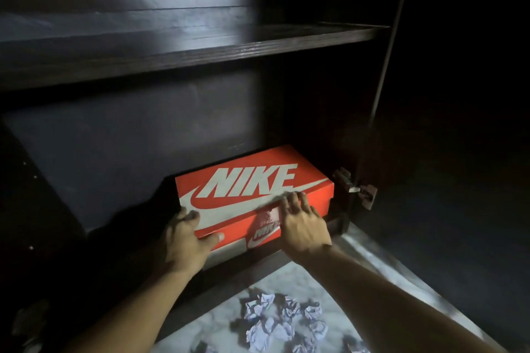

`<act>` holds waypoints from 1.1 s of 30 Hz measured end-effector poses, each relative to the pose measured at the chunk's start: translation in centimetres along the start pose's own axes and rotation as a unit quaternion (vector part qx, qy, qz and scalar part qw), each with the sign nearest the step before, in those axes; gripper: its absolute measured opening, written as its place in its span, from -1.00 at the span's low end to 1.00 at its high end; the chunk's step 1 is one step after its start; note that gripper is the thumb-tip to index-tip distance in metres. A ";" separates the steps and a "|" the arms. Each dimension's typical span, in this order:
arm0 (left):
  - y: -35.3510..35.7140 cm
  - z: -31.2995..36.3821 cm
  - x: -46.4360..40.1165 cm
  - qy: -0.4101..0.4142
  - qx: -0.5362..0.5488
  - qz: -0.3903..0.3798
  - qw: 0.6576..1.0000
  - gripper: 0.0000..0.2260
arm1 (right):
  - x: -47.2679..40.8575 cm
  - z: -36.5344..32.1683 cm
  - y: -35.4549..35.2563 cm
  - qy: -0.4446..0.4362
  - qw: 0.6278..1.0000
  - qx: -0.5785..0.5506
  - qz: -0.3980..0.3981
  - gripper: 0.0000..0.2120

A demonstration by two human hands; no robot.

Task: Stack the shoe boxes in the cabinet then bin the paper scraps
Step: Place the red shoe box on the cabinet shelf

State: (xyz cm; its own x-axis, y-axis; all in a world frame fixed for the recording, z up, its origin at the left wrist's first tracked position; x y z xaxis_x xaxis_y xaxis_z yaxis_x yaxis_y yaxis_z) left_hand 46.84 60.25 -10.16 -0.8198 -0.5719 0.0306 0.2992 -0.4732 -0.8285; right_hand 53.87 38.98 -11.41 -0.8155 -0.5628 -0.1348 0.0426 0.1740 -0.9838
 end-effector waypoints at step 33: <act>0.6 6.8 1.1 0.059 -0.142 -0.048 0.987 -0.26 | 2.0 3.5 -7.4 0.005 0.991 -0.114 -0.065 -0.25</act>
State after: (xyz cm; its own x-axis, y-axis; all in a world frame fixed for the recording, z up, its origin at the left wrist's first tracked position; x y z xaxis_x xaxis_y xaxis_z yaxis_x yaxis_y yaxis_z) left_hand 49.43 54.78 -6.86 -0.8937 -0.4440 0.0645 0.0826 -0.3042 -0.9490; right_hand 53.89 33.76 -4.79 -0.8108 -0.5853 -0.0071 -0.1932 0.2791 -0.9406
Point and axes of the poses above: each hand's wrist, its own x-axis away from the middle knuckle, its own y-axis out of the palm, z = x × y, the point moved 9 cm from there along -x, towards the middle knuckle, and after that the axes turned 14 degrees about -y, right-handed, at the moved point
